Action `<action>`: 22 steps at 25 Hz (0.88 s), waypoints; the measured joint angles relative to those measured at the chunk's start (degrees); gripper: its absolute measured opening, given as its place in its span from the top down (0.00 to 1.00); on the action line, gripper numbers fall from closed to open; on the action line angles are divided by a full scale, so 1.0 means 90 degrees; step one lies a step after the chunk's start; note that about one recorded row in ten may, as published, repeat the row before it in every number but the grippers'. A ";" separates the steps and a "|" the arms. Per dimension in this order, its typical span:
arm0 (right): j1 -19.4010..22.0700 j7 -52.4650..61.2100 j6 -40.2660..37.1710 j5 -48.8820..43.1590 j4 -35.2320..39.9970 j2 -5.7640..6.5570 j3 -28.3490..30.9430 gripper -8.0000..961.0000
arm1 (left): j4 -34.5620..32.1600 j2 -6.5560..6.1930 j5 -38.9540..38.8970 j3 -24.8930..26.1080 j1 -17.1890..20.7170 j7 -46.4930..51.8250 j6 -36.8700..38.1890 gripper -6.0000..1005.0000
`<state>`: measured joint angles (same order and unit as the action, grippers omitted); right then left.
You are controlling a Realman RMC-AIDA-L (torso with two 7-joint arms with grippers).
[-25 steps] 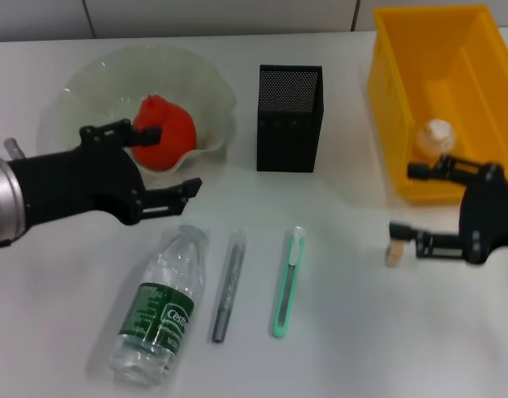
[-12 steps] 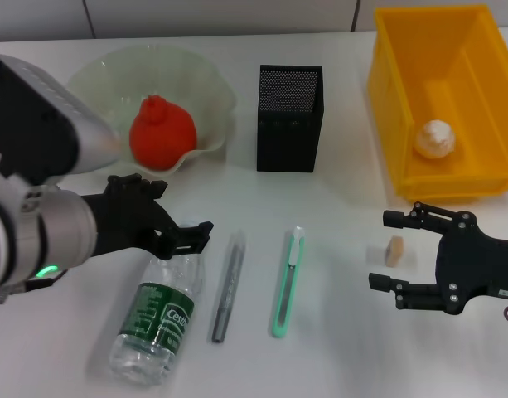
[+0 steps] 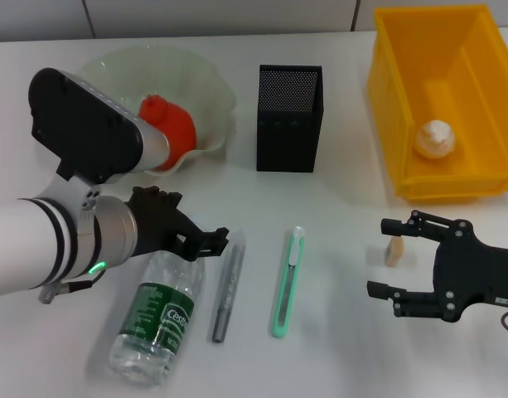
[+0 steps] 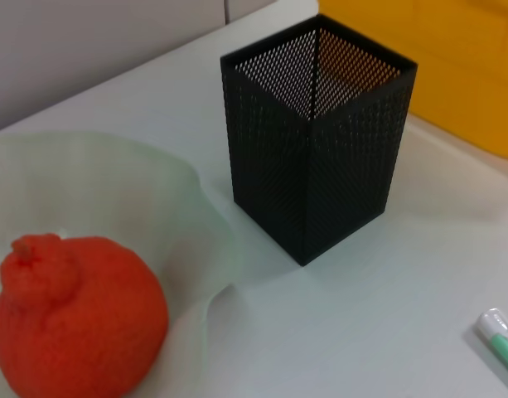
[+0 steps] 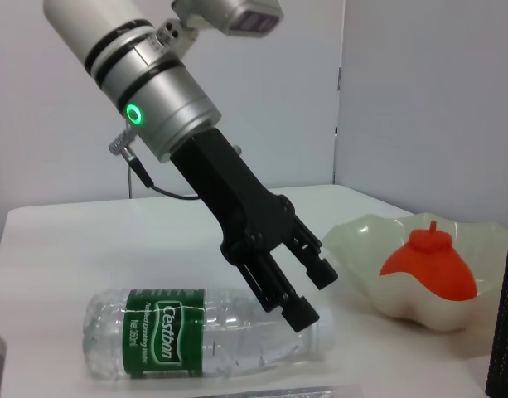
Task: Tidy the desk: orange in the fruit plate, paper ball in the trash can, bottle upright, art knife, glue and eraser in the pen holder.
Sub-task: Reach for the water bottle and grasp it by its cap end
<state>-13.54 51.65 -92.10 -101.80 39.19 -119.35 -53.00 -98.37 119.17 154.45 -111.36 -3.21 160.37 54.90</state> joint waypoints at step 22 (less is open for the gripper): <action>0.0053 0.0128 -0.0069 0.0000 0.0034 0.0000 0.0004 0.14 | 0.0967 0.0002 0.0057 0.0039 -0.0700 0.0113 0.0022 0.36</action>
<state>-13.06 52.79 -92.72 -101.80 39.50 -119.36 -52.97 -89.67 119.18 154.96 -111.01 -9.51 161.39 55.10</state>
